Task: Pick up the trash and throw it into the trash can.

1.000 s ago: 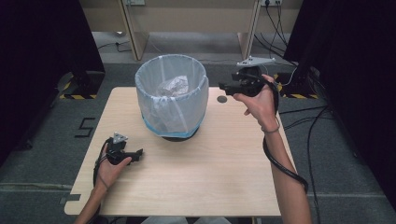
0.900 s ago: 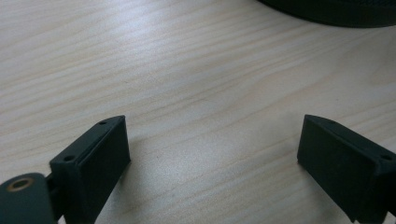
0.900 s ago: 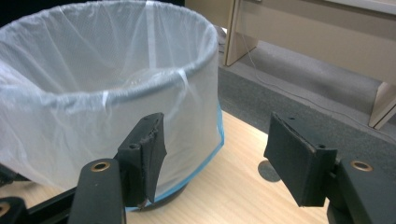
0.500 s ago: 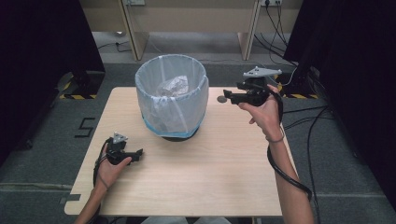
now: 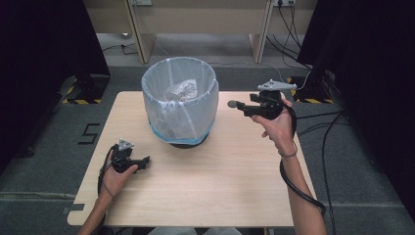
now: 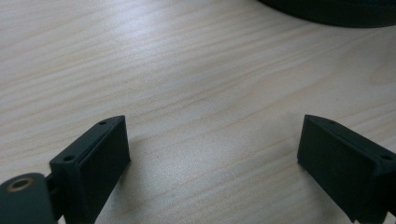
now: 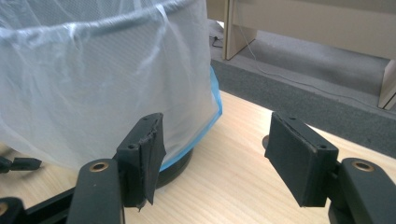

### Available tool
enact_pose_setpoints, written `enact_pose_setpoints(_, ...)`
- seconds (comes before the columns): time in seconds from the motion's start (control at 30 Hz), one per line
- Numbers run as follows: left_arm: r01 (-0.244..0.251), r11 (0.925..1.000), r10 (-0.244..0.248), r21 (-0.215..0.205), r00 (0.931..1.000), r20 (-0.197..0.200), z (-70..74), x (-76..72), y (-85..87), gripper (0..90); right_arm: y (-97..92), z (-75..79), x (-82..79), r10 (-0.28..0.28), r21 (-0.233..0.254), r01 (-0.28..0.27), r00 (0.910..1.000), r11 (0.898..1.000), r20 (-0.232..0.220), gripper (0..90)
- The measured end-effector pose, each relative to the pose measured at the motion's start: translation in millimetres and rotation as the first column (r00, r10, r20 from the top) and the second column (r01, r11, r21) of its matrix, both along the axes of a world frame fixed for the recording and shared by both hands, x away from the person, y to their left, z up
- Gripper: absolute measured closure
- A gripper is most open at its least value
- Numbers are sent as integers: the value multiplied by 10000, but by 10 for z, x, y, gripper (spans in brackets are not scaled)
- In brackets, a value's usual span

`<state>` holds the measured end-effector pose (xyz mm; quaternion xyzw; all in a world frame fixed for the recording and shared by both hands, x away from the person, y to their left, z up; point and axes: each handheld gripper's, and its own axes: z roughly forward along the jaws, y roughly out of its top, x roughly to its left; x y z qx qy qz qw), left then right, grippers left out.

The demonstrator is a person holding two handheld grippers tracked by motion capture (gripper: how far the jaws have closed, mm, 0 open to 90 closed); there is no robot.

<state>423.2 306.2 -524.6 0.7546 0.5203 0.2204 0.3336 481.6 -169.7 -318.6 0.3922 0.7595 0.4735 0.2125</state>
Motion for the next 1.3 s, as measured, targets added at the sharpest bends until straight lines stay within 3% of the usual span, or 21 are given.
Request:
enact_pose_setpoints(0.53,-3,10000,3,0,10000,4,0,0,0,82,-104,-339,-47,-310,155,314,9992,9994,-243,366)
enact_pose_setpoints(0.93,9,10000,-9,23,10000,-8,0,0,1,82,-110,-508,-75,-369,136,373,9990,9992,-243,365)
enact_pose_setpoints(1.3,14,10000,-14,25,10000,-11,0,0,2,82,-123,-754,-91,-469,153,476,9981,9988,-404,310)
